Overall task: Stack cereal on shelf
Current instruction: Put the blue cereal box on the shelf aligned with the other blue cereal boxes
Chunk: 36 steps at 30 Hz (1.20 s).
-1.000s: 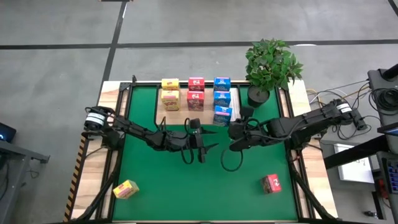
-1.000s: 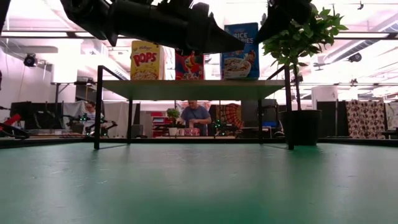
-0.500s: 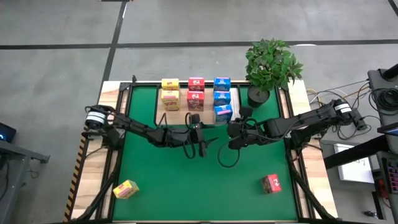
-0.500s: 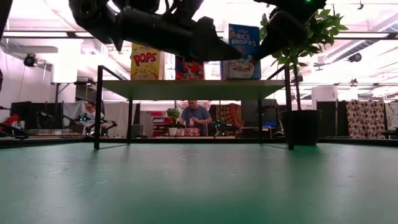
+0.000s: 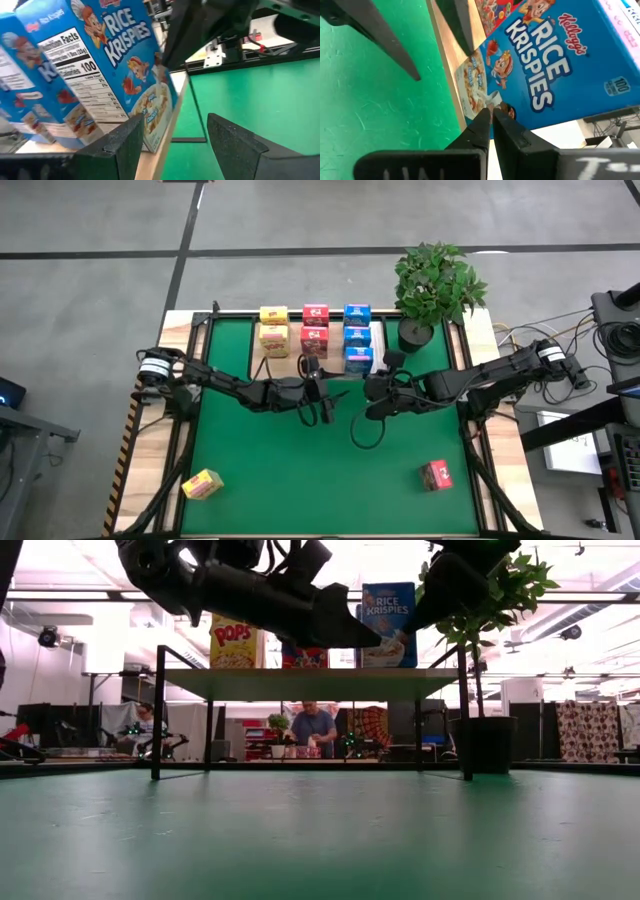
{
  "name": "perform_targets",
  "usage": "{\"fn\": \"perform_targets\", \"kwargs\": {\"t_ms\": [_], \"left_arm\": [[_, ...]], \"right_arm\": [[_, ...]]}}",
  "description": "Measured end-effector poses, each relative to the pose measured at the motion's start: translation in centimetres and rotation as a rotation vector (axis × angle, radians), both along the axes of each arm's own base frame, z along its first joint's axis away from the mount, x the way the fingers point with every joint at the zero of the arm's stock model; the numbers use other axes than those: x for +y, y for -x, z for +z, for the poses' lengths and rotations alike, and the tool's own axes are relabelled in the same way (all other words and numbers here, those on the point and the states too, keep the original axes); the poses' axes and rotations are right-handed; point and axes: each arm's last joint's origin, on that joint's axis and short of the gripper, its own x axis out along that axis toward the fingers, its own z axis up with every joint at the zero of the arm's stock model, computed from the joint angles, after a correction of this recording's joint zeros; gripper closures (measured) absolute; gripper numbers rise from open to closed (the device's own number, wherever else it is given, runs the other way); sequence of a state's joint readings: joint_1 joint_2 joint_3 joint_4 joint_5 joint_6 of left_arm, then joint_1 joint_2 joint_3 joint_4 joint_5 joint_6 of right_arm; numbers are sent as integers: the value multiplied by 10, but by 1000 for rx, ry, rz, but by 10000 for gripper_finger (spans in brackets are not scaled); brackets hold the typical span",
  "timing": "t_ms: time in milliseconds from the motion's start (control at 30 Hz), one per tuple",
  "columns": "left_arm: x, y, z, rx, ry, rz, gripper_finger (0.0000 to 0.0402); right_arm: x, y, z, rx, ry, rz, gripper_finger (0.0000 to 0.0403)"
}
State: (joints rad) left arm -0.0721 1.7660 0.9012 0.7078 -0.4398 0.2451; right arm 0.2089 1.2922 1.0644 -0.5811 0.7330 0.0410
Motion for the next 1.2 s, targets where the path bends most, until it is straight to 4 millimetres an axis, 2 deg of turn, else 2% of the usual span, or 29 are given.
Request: {"fn": "perform_targets", "kwargs": {"t_ms": [300, 667, 967, 1200], "left_arm": [[-1, 0, 0, -1, 2, -15, 204], [-5, 0, 0, -5, 25, -45, 265], [-25, 3, 1, 8, -2, -90, 307], [-50, 13, 12, 16, -20, -97, 325]], "right_arm": [[0, 0, -1, -5, 0, 1, 392], [0, 4, -3, 41, 8, 1, 392], [-4, 11, -2, 98, 1, -36, 392], [-7, 13, -1, 86, 60, -92, 392]]}}
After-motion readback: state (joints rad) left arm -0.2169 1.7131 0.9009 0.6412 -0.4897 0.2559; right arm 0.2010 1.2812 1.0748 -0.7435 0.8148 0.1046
